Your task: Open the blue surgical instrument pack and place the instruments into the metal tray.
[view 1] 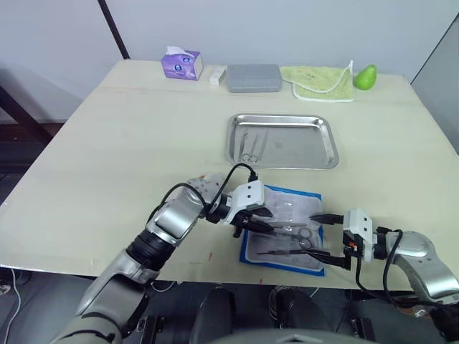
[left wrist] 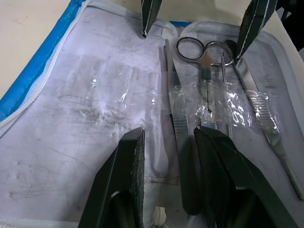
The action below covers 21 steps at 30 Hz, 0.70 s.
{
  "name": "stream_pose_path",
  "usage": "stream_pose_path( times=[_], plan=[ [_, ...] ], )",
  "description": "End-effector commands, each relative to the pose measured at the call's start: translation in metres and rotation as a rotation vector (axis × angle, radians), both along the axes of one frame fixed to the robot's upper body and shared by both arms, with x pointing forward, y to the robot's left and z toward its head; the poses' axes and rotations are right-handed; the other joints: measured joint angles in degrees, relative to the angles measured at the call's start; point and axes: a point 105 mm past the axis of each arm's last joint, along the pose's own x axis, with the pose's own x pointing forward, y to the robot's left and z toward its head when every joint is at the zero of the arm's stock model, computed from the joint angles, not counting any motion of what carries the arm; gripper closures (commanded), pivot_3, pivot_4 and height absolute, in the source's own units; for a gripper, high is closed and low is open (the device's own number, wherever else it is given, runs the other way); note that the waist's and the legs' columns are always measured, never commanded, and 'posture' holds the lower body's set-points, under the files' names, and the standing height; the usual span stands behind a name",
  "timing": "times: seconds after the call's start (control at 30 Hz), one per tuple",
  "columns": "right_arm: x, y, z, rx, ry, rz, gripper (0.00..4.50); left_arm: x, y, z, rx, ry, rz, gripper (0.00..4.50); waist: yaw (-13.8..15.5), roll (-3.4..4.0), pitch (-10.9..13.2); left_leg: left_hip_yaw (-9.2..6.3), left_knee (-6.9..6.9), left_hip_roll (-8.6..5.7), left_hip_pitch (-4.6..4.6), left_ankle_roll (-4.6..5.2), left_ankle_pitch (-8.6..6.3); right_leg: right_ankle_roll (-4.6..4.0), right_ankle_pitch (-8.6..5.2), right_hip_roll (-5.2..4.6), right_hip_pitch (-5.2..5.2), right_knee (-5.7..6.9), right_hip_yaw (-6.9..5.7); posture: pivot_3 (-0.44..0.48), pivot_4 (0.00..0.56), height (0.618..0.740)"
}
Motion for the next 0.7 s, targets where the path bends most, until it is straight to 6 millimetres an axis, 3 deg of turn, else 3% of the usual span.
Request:
stream_pose_path(
  times=[0.03,0.23,0.33,0.4,0.43,0.7],
  plan=[
    [-0.016,-0.005,-0.03,-0.055,0.146,-0.012,0.0,0.001,0.001,-0.003,0.033,-0.016,-0.016,2.72,0.0,0.0,0.0,0.0,0.0,0.0,0.0,0.0,0.0,0.0,0.0,0.0,0.0,0.0,0.0,0.0,0.15,0.738],
    [-0.015,-0.003,-0.03,-0.055,0.146,-0.009,0.0,-0.001,0.004,-0.012,0.076,-0.029,-0.048,2.72,0.0,0.0,-0.02,0.0,0.0,0.0,0.01,0.0,0.0,0.0,0.0,0.0,0.0,0.0,-0.01,0.0,0.15,0.738],
    [-0.014,0.0,-0.03,-0.055,0.148,-0.004,0.0,-0.002,0.003,-0.015,0.086,-0.022,-0.056,3.48,-0.02,0.0,-0.05,0.0,0.0,0.0,0.02,0.0,0.0,0.0,0.0,0.0,0.01,0.0,0.0,0.0,0.15,0.738],
    [-0.014,0.001,-0.031,-0.055,0.149,-0.001,0.0,-0.003,0.003,-0.015,0.088,-0.019,-0.061,4.32,-0.02,-0.04,-0.08,0.01,0.0,0.0,0.04,0.0,0.0,0.0,0.0,0.0,0.02,0.01,0.01,0.0,0.15,0.738],
    [-0.014,0.002,-0.031,-0.056,0.149,0.0,0.0,-0.003,0.003,-0.015,0.088,-0.019,-0.063,4.45,-0.03,-0.03,-0.09,0.01,0.0,0.0,0.05,0.0,0.0,0.0,0.0,0.0,0.03,0.02,0.01,0.0,0.15,0.738],
    [-0.013,0.01,-0.036,-0.067,0.156,0.011,0.0,0.003,0.0,-0.002,0.092,-0.044,-0.074,4.45,-0.1,-0.07,-0.13,0.01,0.0,0.02,0.11,0.0,0.0,-0.01,-0.01,0.06,0.04,0.05,0.03,0.0,0.15,0.738]
  ],
)
